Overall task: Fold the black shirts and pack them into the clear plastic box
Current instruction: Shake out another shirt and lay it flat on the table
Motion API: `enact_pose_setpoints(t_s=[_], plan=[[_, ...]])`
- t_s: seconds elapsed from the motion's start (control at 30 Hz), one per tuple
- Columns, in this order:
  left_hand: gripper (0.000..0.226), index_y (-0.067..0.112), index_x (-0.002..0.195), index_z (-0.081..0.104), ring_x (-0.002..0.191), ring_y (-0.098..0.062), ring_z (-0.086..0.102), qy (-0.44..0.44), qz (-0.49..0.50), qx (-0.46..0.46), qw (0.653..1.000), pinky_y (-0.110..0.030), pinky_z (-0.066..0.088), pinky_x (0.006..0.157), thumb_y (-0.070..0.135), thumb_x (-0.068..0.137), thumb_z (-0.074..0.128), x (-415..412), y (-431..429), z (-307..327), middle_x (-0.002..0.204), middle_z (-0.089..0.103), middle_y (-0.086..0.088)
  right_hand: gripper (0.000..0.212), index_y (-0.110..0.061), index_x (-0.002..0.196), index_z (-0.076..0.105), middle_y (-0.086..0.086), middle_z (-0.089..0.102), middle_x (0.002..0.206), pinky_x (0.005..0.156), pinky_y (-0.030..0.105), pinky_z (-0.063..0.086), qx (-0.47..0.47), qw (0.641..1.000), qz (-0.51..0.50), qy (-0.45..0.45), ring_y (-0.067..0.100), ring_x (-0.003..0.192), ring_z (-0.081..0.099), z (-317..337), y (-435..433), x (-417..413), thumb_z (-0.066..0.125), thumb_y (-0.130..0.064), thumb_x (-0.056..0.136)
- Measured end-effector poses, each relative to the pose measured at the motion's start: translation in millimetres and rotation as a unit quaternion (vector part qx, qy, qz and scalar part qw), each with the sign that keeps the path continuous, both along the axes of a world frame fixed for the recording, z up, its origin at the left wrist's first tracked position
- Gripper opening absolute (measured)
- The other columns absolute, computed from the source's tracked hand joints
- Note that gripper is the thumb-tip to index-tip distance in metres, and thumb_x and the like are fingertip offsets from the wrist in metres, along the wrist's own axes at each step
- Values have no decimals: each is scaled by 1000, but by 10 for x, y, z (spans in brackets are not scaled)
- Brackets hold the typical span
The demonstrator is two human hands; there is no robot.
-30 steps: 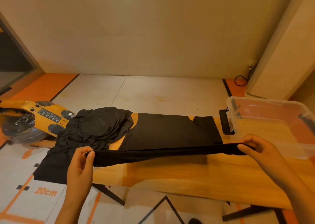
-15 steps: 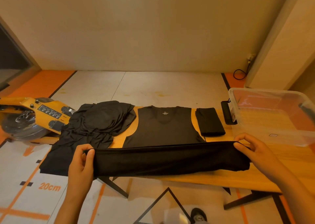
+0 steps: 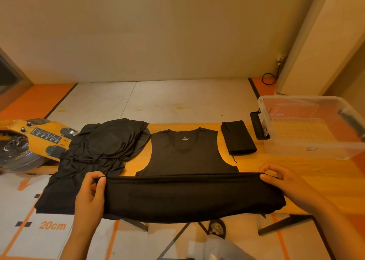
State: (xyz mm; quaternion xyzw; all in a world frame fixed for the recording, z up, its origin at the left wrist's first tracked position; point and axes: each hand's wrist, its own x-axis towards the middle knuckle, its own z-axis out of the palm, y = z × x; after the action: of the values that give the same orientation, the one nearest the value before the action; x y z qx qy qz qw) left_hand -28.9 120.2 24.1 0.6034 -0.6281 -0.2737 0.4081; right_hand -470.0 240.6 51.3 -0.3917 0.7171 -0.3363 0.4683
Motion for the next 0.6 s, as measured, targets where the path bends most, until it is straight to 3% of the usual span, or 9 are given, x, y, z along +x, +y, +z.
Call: enact_pose_setpoints(t_s=[0.1,0.2,0.33,0.47,0.6], plan=[[16,27,93,51,76,-19,57,-2,2,3,1000,-12,45,55,13,100,46,-66,-126,-53,85,57,-2,13,-15,98,63,6,66,102,69,30,58,15,1000,11,-1,20,94,66,-93,-118,-34,55,-24,94],[13,24,95,52,79,-20,58,3,14,13,1000,-26,46,64,13,99,47,-132,-275,-82,86,58,-3,14,-16,99,63,5,66,102,74,34,58,18,1000,17,9,19,95,65,-153,-334,-123,55,-26,94],[7,16,101,54,78,-23,58,4,26,27,999,-31,46,66,16,100,47,-240,-546,-36,85,59,-6,16,-19,93,63,2,67,96,67,30,54,6,999,30,-12,21,92,66,-89,-727,-287,56,-33,90],[9,28,96,52,63,-28,51,-34,7,22,999,-35,40,54,22,100,47,-378,-1099,45,75,54,-17,14,-17,92,63,8,68,96,66,31,49,-19,999,25,-33,20,87,68,3,-1269,-484,57,-29,91],[6,24,98,52,70,-28,59,-114,-18,58,992,-40,45,61,27,101,47,-633,-1927,-2,79,61,-10,7,-15,97,61,8,64,97,52,20,50,-21,1000,5,15,17,85,63,-48,-2036,-617,57,-19,95]])
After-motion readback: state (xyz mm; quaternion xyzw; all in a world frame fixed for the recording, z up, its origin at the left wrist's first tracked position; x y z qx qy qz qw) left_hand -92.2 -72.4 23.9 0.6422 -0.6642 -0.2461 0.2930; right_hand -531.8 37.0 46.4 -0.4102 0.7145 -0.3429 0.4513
